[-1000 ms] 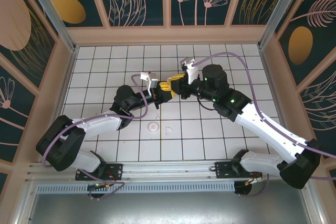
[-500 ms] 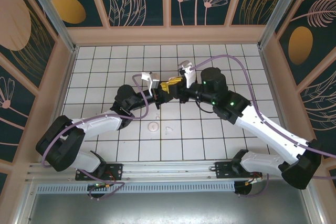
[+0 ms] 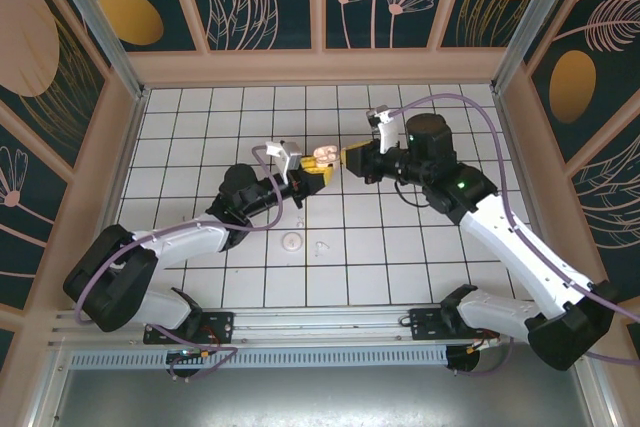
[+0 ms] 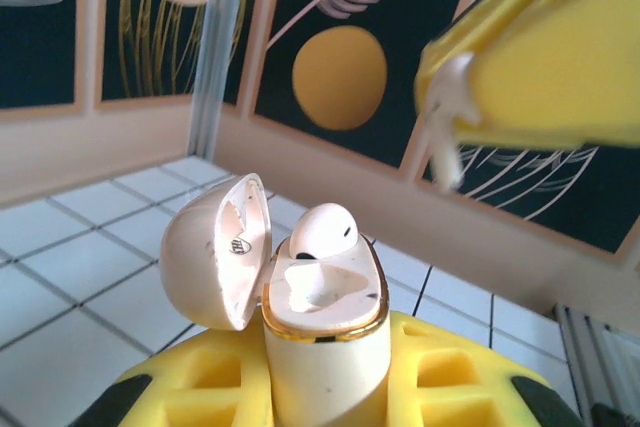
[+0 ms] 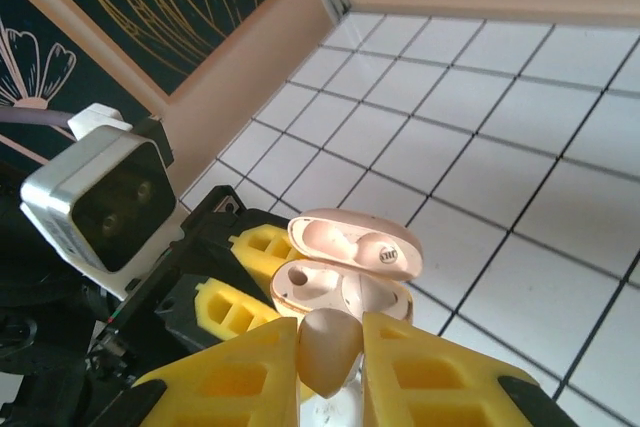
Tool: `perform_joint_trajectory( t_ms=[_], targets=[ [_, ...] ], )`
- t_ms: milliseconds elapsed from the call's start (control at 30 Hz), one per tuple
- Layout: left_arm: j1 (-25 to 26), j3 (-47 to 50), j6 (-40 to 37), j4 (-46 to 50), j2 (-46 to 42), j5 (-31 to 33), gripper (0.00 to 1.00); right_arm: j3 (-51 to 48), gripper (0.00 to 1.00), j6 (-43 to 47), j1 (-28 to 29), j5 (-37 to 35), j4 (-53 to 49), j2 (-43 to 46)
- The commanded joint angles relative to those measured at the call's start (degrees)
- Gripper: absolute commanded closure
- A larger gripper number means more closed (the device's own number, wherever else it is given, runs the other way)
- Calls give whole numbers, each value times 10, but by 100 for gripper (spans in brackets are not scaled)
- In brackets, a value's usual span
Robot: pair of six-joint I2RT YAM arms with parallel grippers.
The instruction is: Insert the wireless bluetooth earbuds into the charging case
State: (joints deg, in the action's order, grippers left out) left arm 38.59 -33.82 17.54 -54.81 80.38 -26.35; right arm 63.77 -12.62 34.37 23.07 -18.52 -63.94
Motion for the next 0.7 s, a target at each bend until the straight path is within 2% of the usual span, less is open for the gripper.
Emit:
perform_joint_trajectory(
  t_ms=[0, 233, 667],
  targets=[
    [-2, 26, -29, 30, -27, 29, 89, 21, 81, -19, -19, 43, -95, -26],
    [-2, 63, -59, 86, -76, 63, 89, -26, 82, -59, -27, 34, -202, -107],
    [-2, 85, -61, 106, -111, 81, 89, -104, 82, -110, -22, -48, -256, -230]
  ],
)
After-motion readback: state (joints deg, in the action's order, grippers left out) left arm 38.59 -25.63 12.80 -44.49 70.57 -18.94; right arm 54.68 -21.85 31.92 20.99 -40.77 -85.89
